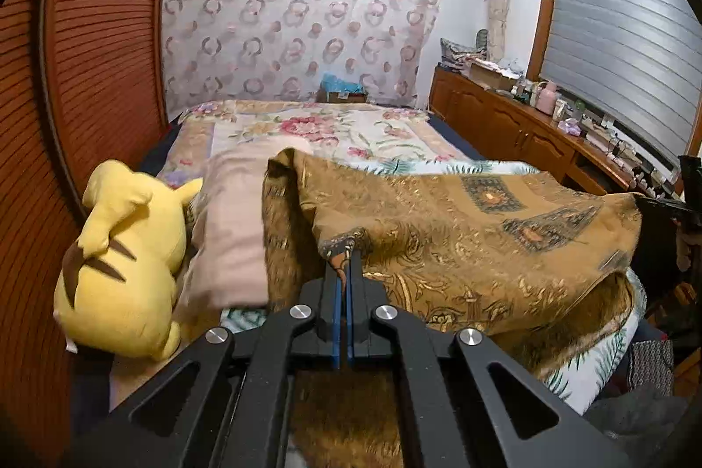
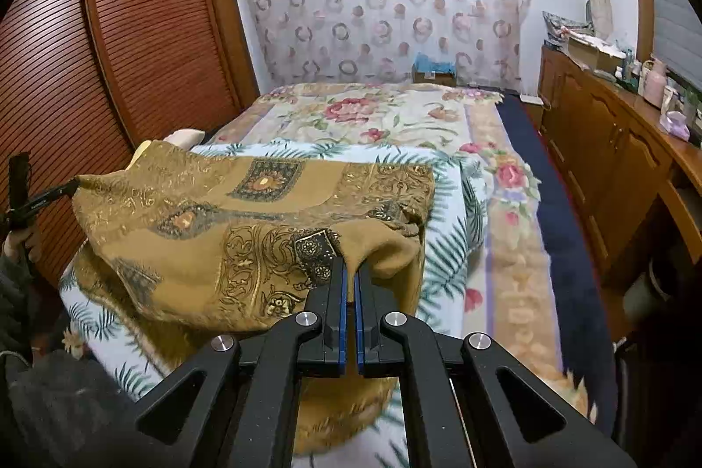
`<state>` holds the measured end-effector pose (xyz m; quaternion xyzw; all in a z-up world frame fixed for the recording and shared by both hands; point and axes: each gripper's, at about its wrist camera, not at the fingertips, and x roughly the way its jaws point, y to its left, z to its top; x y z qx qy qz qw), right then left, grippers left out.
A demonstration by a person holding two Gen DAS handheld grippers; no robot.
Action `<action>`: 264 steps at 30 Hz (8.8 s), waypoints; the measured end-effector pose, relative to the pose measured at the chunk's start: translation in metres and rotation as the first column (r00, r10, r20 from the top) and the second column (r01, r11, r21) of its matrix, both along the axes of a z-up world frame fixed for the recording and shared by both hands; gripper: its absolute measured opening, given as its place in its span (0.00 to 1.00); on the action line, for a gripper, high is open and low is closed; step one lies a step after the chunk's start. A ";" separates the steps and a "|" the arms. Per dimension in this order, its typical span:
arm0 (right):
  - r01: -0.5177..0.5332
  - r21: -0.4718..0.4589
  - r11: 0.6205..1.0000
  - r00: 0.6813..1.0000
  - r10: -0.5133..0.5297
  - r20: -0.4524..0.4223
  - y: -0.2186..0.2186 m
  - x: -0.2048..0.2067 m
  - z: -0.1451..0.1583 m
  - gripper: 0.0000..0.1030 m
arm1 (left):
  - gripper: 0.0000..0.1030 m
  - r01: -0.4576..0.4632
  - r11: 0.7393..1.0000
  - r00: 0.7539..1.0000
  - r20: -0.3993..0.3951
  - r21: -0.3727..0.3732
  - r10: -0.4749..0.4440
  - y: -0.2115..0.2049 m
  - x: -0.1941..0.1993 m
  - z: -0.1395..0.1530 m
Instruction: Fold small clothes
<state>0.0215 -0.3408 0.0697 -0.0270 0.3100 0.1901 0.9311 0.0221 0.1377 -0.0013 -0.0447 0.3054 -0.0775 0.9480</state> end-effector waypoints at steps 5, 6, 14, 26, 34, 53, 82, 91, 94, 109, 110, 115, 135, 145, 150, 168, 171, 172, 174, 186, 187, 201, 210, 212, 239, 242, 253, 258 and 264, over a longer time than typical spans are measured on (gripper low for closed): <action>0.001 -0.006 1.000 0.999 -0.001 -0.047 -0.004 -0.010 -0.014 0.02 | 0.02 -0.015 1.000 0.999 -0.049 -0.007 0.014 0.002 -0.009 -0.022; 0.005 -0.027 1.000 0.998 -0.006 -0.057 -0.002 -0.010 -0.021 0.02 | 0.02 -0.016 1.000 0.998 -0.060 0.002 0.016 0.000 -0.009 -0.027; 0.058 -0.086 0.995 0.997 -0.062 -0.049 0.009 0.006 -0.020 0.16 | 0.32 -0.037 0.999 0.997 -0.067 0.027 0.039 -0.006 -0.016 -0.037; 0.004 -0.122 0.993 1.000 -0.005 -0.003 0.058 0.012 -0.039 0.53 | 0.69 -0.076 0.996 0.996 -0.042 0.036 0.078 -0.008 -0.017 -0.047; -0.097 -0.128 0.987 0.995 0.092 -0.046 0.109 0.041 -0.070 0.53 | 0.69 -0.093 0.994 0.993 -0.068 0.060 0.097 -0.011 -0.016 -0.058; -0.114 -0.209 0.971 0.990 0.093 -0.106 0.183 0.067 -0.127 0.77 | 0.69 -0.108 0.993 0.986 -0.123 0.048 0.113 -0.003 -0.014 -0.080; -0.043 -0.179 0.983 0.998 0.032 -0.061 0.170 0.037 -0.134 0.84 | 0.41 -0.121 0.990 0.979 -0.173 -0.066 0.108 0.009 -0.016 -0.091; -0.045 -0.177 0.983 0.998 0.034 -0.061 0.169 0.037 -0.133 0.84 | 0.07 -0.063 0.995 0.983 -0.175 -0.077 0.049 -0.004 -0.013 -0.083; -0.043 -0.177 0.983 0.998 0.033 -0.062 0.170 0.038 -0.133 0.84 | 0.06 -0.030 0.995 0.993 -0.115 -0.091 0.020 -0.014 -0.018 -0.065; -0.034 -0.189 0.981 0.999 0.026 -0.043 0.173 0.037 -0.130 0.84 | 0.04 0.196 0.979 0.976 0.111 -0.064 -0.188 -0.099 0.006 0.018; -0.039 -0.192 0.981 0.999 0.033 -0.036 0.174 0.035 -0.129 0.84 | 0.04 0.213 0.975 0.971 0.120 -0.059 -0.205 -0.107 0.009 0.023; -0.036 -0.164 0.986 0.999 0.035 -0.010 0.167 0.024 -0.119 0.84 | 0.04 0.290 0.956 0.949 0.140 -0.040 -0.282 -0.139 0.024 0.036; 0.079 -0.106 0.991 0.993 -0.070 0.090 0.115 -0.009 -0.084 0.84 | 0.04 0.462 0.886 0.873 0.151 0.051 -0.464 -0.251 0.041 0.054; 0.073 -0.085 0.994 0.995 -0.067 0.070 0.113 -0.007 -0.085 0.84 | 0.64 0.456 0.890 0.886 0.094 0.007 -0.454 -0.240 0.034 0.029; 0.049 -0.077 0.996 0.997 -0.044 0.059 0.116 0.002 -0.085 0.84 | 0.74 0.412 0.911 0.906 0.098 0.023 -0.412 -0.224 0.027 0.022; -0.061 -0.117 0.991 0.998 0.060 -0.014 0.159 0.060 -0.098 0.84 | 0.74 0.218 0.976 0.974 0.066 0.001 -0.218 -0.152 0.037 -0.003; -0.080 -0.138 0.987 0.997 0.076 -0.030 0.164 0.068 -0.100 0.84 | 0.74 0.202 0.979 0.978 0.061 -0.003 -0.201 -0.147 0.039 -0.006; -0.086 -0.144 0.986 0.996 0.082 -0.037 0.166 0.071 -0.101 0.84 | 0.74 0.198 0.980 0.979 0.060 -0.003 -0.197 -0.146 0.040 -0.007; -0.101 -0.157 0.982 0.994 0.094 -0.053 0.170 0.077 -0.102 0.84 | 0.74 0.194 0.981 0.979 0.057 -0.002 -0.194 -0.144 0.040 -0.009; -0.165 -0.189 0.968 0.984 0.149 -0.092 0.182 0.095 -0.106 0.39 | 0.74 0.198 0.980 0.979 0.040 0.003 -0.197 -0.140 0.041 -0.018; -0.164 -0.193 0.967 0.985 0.150 -0.089 0.182 0.096 -0.106 0.27 | 0.74 0.197 0.980 0.980 0.041 0.002 -0.197 -0.140 0.041 -0.018; -0.216 -0.056 0.975 0.963 0.222 0.152 0.174 0.025 -0.045 0.10 | 0.74 0.204 0.979 0.977 0.076 -0.019 -0.202 -0.138 0.032 -0.015; -0.107 -0.080 0.991 0.970 0.121 0.209 0.134 -0.012 -0.026 0.10 | 0.74 0.214 0.977 0.974 0.083 -0.019 -0.212 -0.143 0.029 -0.014; -0.064 -0.077 0.995 0.978 0.078 0.191 0.121 -0.014 -0.032 0.10 | 0.74 0.218 0.976 0.973 0.081 -0.016 -0.216 -0.145 0.029 -0.015; -0.014 -0.152 0.988 0.994 0.031 0.108 0.115 -0.026 -0.043 0.53 | 0.74 0.249 0.969 0.967 0.064 -0.006 -0.248 -0.163 0.028 -0.020; -0.076 -0.169 0.983 0.991 0.093 0.095 0.135 -0.011 -0.046 0.53 | 0.74 0.249 0.968 0.966 0.065 -0.006 -0.249 -0.162 0.028 -0.020; -0.328 -0.204 0.922 0.944 0.312 -0.108 0.198 0.051 -0.077 0.53 | 0.74 0.247 0.969 0.967 0.060 -0.007 -0.246 -0.161 0.028 -0.022; -0.379 -0.222 0.899 0.923 0.351 -0.155 0.210 0.067 -0.083 0.53 | 0.74 0.249 0.969 0.967 0.056 -0.010 -0.248 -0.160 0.029 -0.023; -0.390 -0.233 0.891 0.918 0.355 -0.177 0.213 0.080 -0.091 0.44 | 0.74 0.254 0.967 0.966 0.049 -0.013 -0.253 -0.161 0.029 -0.026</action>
